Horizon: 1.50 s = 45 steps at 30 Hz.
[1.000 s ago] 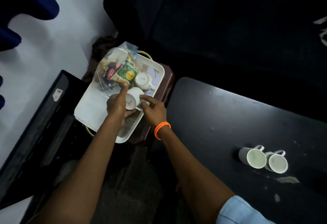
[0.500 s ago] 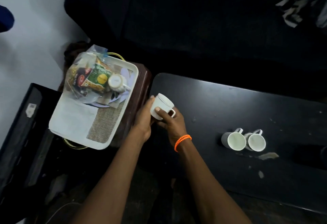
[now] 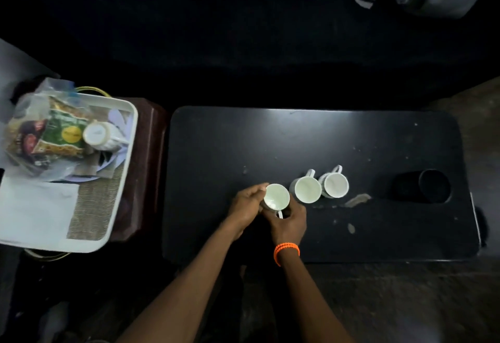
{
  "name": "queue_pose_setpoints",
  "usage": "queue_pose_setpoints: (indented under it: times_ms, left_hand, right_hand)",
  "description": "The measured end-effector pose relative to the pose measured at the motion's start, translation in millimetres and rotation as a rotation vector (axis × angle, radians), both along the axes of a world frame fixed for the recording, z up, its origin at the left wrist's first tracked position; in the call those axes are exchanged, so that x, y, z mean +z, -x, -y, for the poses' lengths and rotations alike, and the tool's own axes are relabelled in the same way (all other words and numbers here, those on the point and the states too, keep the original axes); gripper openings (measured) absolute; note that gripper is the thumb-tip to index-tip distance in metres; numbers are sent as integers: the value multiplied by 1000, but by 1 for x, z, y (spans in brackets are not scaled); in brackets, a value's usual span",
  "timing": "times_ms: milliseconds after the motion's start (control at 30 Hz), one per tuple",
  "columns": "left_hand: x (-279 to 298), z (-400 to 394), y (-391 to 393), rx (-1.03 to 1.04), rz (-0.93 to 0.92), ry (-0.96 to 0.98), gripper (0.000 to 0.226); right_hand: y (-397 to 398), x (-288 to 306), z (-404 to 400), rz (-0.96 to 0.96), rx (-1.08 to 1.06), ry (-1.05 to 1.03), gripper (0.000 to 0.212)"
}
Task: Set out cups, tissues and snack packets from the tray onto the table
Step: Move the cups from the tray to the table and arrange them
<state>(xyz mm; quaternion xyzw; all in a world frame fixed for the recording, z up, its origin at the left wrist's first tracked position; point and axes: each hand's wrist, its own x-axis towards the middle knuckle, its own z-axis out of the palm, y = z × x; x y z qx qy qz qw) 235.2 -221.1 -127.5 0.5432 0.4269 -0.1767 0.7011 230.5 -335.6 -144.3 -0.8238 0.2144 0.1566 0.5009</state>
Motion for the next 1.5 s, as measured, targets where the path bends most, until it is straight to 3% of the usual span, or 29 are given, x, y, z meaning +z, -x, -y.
queue_pose_setpoints:
  times_ms: [367, 533, 600, 667, 800, 900, 1000, 1100, 1200, 1333, 1400, 1500]
  left_hand:
    - [-7, 12, -21, -13, 15, -8, 32]
    - [-4, -31, -16, 224, -16, -38, 33]
    - [-2, -60, -9, 341, -7, -99, 24]
    - [3, -96, 4, 458, 18, -195, 18]
    - [22, -173, 33, 621, 3, -495, 19]
    - [39, -221, 54, 681, -46, -764, 18]
    - [48, -258, 67, 602, -119, -942, 24]
    - [46, -287, 68, 539, -140, -902, 39]
    - [47, -301, 62, 508, -57, -708, 42]
    - [51, -309, 61, 506, -130, -627, 62]
    - [55, -310, 62, 624, -150, -550, 74]
    - [57, -306, 60, 756, -96, -495, 73]
  right_hand:
    - [-5, -5, 13, -180, -70, 205, 56]
    - [2, -5, -1, -423, -295, 330, 70]
    - [12, -5, -11, -632, -435, 266, 86]
    - [24, -7, -30, -714, -391, 186, 85]
    - [39, 10, -106, -570, -25, 39, 31]
    - [35, 31, -176, -254, 211, -32, 21]
    - [19, 46, -244, 49, 570, -94, 15]
    - [-3, 53, -304, 223, 844, -38, 45]
    - [-18, 57, -345, 123, 1025, 87, 67]
    - [-11, 59, -354, 27, 1030, 54, 60]
    - [-4, 57, -342, 34, 990, -31, 56]
    - [-6, 56, -320, 101, 902, -232, 39]
